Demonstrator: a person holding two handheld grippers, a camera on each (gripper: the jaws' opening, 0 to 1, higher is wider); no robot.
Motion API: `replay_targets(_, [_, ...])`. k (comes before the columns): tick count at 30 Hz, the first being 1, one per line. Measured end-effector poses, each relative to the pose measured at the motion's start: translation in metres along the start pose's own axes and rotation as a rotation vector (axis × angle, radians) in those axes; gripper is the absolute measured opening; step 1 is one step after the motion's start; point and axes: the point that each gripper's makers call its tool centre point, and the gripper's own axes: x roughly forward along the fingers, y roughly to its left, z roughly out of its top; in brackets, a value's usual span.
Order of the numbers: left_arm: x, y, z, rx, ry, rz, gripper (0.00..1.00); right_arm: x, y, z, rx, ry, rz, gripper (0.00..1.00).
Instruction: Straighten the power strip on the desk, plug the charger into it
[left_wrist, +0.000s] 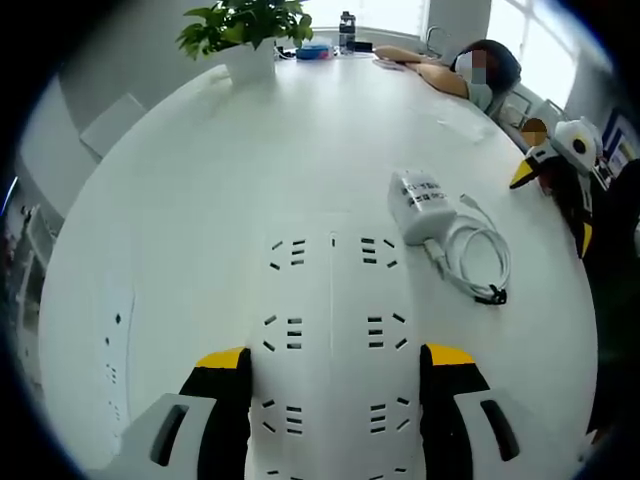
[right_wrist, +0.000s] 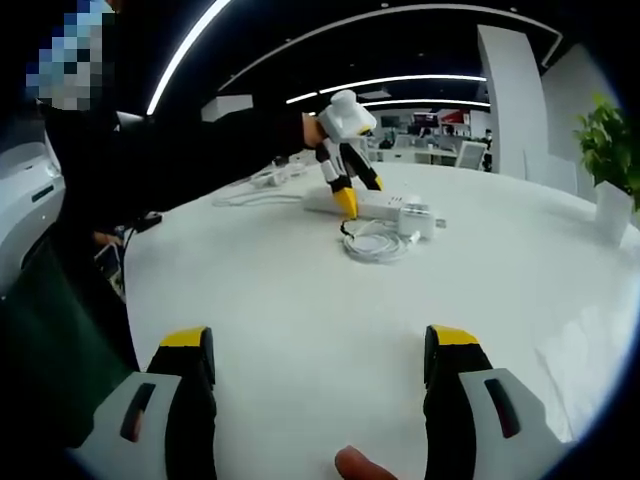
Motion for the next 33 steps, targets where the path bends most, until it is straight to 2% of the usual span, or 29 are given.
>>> replay_targets(33, [0.007, 0.014, 0.015, 0.002, -0.006, -0.003, 0.69, -0.006, -0.006, 0.004, -0.009, -0.017, -0.017, 0.85])
